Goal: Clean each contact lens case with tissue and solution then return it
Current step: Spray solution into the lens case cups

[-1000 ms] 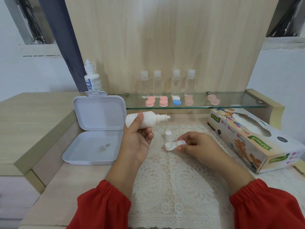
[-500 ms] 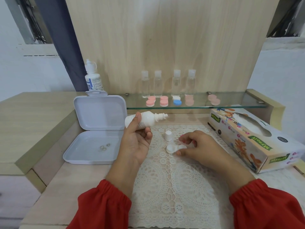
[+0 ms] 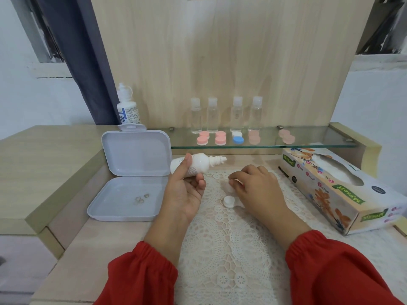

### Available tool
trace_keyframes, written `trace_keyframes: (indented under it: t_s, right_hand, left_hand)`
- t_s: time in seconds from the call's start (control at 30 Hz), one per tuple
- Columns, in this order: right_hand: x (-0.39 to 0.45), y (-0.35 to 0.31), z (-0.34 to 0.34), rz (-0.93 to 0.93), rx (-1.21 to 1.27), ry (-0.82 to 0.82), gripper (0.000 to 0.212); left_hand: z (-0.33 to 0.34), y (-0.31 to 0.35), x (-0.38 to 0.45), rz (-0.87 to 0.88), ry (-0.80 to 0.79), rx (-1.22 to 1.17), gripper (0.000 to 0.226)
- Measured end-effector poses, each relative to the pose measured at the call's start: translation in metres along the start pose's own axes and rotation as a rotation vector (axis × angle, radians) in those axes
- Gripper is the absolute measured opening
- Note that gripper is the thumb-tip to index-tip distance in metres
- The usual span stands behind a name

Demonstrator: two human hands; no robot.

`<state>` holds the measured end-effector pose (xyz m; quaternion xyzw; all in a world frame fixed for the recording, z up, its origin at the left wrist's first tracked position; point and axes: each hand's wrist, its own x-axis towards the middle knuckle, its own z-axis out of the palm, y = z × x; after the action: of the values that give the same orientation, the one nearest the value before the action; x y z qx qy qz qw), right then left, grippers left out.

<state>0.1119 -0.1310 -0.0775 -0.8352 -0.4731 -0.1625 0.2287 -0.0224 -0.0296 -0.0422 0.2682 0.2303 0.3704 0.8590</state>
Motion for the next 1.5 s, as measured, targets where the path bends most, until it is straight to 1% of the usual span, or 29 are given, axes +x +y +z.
trace_keyframes:
  t_s: [0.13, 0.17, 0.2, 0.23, 0.3, 0.33, 0.37, 0.4, 0.43, 0.5, 0.6, 0.77, 0.93, 1.03, 1.07, 1.17, 1.2, 1.27, 1.37, 1.4, 1.47, 1.5]
  right_hand:
    - [0.003, 0.004, -0.003, 0.075, -0.007, -0.063, 0.028]
    - [0.003, 0.004, -0.005, 0.099, 0.031, -0.052, 0.029]
    - [0.002, 0.004, -0.008, 0.131, 0.124, -0.015, 0.029]
    - [0.001, 0.003, -0.013, 0.174, 0.273, 0.046, 0.029]
    - [-0.002, 0.001, -0.024, 0.271, 0.717, 0.178, 0.023]
    - [-0.003, -0.001, -0.030, 0.298, 0.947, 0.213, 0.021]
    - [-0.004, -0.002, -0.035, 0.305, 1.111, 0.225, 0.022]
    - [-0.005, -0.004, -0.037, 0.302, 1.193, 0.219, 0.024]
    - [-0.005, -0.005, -0.038, 0.281, 1.218, 0.203, 0.025]
    - [-0.006, -0.008, -0.037, 0.234, 1.206, 0.172, 0.026]
    - [-0.007, -0.011, -0.035, 0.212, 1.192, 0.142, 0.029]
    - [-0.009, -0.011, -0.033, 0.201, 1.176, 0.125, 0.036]
    - [-0.010, -0.008, -0.032, 0.157, 1.100, 0.149, 0.043]
    - [-0.009, -0.008, -0.033, 0.164, 1.084, 0.172, 0.034]
    - [-0.009, -0.008, -0.034, 0.185, 1.090, 0.182, 0.028]
    - [-0.009, -0.005, -0.036, 0.265, 1.065, 0.214, 0.011]
    - [-0.008, -0.002, -0.036, 0.275, 1.026, 0.228, 0.010]
    - [-0.007, 0.001, -0.036, 0.291, 0.941, 0.248, 0.020]
    - [-0.005, 0.005, -0.038, 0.364, 0.909, 0.278, 0.042]
    - [-0.006, 0.007, -0.038, 0.382, 0.886, 0.276, 0.048]
    - [-0.007, 0.010, -0.039, 0.384, 0.828, 0.253, 0.056]
    - [-0.007, 0.011, -0.039, 0.380, 0.823, 0.232, 0.055]
  left_hand:
    - [0.001, 0.000, 0.000, -0.011, 0.018, 0.020, 0.027]
    - [0.000, 0.000, 0.000, -0.014, 0.020, 0.025, 0.027]
    - [0.000, 0.000, 0.001, -0.017, 0.020, 0.033, 0.028]
    - [0.000, -0.001, 0.001, -0.021, 0.019, 0.043, 0.029]
    - [0.000, -0.001, 0.001, -0.028, 0.015, 0.062, 0.027]
    - [-0.001, -0.002, 0.001, -0.029, 0.012, 0.069, 0.025]
    - [-0.001, -0.002, 0.001, -0.030, 0.009, 0.075, 0.023]
    - [0.000, -0.002, 0.001, -0.030, 0.006, 0.080, 0.022]
    - [0.000, -0.003, 0.002, -0.030, 0.003, 0.086, 0.022]
    - [0.001, -0.004, 0.001, -0.029, -0.012, 0.102, 0.021]
    - [0.001, -0.007, 0.002, -0.013, -0.034, 0.124, 0.024]
    - [0.000, -0.008, 0.004, 0.000, -0.049, 0.118, 0.049]
    - [0.000, -0.010, 0.002, -0.014, -0.086, 0.120, 0.062]
    - [0.001, -0.008, 0.000, -0.021, -0.139, 0.109, 0.070]
    - [0.001, -0.008, -0.001, -0.030, -0.160, 0.108, 0.069]
    - [0.002, -0.007, -0.006, -0.057, -0.230, 0.160, 0.056]
    - [0.002, -0.007, -0.007, -0.058, -0.256, 0.194, 0.054]
    - [0.001, -0.009, -0.007, -0.014, -0.295, 0.331, 0.053]
    - [-0.001, -0.012, -0.007, 0.171, -0.298, 0.767, 0.054]
    - [-0.002, -0.013, -0.008, 0.218, -0.302, 0.869, 0.054]
    - [-0.001, -0.015, -0.010, 0.261, -0.316, 0.939, 0.055]
    - [-0.001, -0.015, -0.011, 0.273, -0.320, 0.940, 0.055]
